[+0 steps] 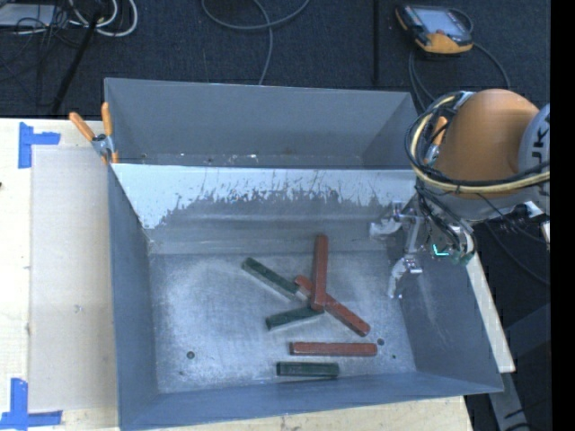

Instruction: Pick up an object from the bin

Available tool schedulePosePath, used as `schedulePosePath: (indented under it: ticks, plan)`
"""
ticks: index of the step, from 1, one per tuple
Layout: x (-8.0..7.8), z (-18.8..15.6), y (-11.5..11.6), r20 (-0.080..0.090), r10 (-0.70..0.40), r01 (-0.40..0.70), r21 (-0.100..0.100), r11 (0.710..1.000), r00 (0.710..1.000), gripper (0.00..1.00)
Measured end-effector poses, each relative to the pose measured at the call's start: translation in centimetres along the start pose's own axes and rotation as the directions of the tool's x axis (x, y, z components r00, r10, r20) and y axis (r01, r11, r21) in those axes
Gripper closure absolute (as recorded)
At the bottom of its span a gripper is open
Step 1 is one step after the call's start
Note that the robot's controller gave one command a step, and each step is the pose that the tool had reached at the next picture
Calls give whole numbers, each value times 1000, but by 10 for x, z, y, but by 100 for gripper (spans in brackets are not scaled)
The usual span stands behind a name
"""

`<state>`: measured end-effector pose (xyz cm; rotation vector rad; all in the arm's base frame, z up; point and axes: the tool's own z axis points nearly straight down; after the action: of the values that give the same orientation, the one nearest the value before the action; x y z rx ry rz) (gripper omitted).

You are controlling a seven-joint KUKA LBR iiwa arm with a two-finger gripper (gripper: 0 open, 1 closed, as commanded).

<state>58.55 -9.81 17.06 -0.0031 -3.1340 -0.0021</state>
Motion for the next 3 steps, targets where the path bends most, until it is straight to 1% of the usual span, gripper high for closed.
schedulePosePath:
  ticks: [1,2,3]
  plan:
    - [0,-2,0,3,-1,1,0,1000,1000,0]
    - [4,24,-5,14,-66,66,2,998,998,0]
    - [22,70,17,8,-35,35,2,999,999,0]
